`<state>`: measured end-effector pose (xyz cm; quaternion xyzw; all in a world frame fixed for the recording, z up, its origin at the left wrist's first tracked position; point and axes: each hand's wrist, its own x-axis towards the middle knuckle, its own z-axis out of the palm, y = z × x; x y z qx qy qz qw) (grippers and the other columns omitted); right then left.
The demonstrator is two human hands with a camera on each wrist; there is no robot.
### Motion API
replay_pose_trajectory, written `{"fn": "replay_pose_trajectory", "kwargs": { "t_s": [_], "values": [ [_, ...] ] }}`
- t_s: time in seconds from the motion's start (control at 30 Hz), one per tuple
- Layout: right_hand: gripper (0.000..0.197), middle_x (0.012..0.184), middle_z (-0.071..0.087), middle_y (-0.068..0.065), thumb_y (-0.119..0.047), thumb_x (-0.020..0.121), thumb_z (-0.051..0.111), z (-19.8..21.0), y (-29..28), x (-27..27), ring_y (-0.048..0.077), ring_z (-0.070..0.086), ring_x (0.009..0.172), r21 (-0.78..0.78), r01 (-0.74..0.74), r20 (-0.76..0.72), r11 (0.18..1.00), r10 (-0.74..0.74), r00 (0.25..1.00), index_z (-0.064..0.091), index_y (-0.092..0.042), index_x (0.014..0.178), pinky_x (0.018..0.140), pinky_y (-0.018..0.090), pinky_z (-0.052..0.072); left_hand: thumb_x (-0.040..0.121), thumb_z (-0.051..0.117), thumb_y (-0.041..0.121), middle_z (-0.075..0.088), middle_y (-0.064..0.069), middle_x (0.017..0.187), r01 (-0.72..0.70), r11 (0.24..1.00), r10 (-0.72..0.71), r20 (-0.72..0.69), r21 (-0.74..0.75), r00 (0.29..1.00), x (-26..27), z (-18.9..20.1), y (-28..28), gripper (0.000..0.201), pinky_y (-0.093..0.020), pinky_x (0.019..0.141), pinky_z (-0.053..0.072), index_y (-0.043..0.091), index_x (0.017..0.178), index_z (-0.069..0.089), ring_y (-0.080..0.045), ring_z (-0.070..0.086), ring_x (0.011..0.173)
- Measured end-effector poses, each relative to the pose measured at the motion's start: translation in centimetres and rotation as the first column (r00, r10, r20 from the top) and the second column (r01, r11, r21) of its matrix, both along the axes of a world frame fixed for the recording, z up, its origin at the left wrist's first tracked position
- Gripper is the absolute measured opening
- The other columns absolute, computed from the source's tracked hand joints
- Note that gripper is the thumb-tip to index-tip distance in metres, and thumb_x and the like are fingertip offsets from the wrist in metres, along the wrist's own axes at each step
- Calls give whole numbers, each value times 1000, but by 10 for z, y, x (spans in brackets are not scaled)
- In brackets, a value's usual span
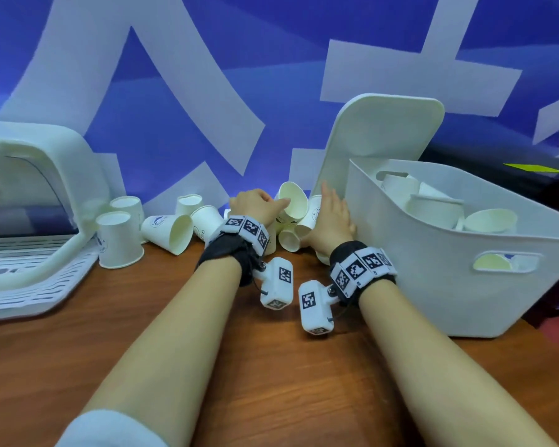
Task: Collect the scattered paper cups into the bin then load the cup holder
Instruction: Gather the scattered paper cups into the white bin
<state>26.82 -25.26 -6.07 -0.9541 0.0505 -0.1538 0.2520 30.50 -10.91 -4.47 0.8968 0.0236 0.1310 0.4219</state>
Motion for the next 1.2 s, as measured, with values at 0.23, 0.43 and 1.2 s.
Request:
{"fn": "replay_pose_trajectory", "kwargs": {
  "t_s": [0.23, 0.43, 1.2],
  "values": [
    [106, 142, 37, 8, -34, 71, 78, 2, 0, -4, 28, 34, 134, 0, 35, 122, 999, -35, 992, 10, -23, 152, 105, 43, 32, 82, 56, 35, 66, -3, 99, -76, 996, 75, 15, 56, 997, -3, -1, 3, 13, -42, 90, 46, 25, 76, 62, -25, 44, 115],
    [100, 139, 37, 9, -33, 75, 76, 17, 4, -24, 28, 38, 129, -36, 23, 200, 999, -15, 980, 12, -22, 152, 102, 42, 38, 77, 56, 34, 65, 3, 79, -105, 989, 110, 47, -101, 993, -23, 13, 19, 19, -42, 81, 53, 25, 61, 58, -25, 57, 101],
    [71, 130, 44, 6, -52, 70, 74, 144, -125, -102, 33, 40, 116, 35, 290, 497, 956, -269, 825, 47, -24, 129, 94, 41, 35, 80, 68, 33, 72, 5, 82, 57, 892, 67, 256, -448, 964, -75, 102, -84, 17, -19, 51, 36, 18, 82, 77, -14, 57, 69]
  ]
}}
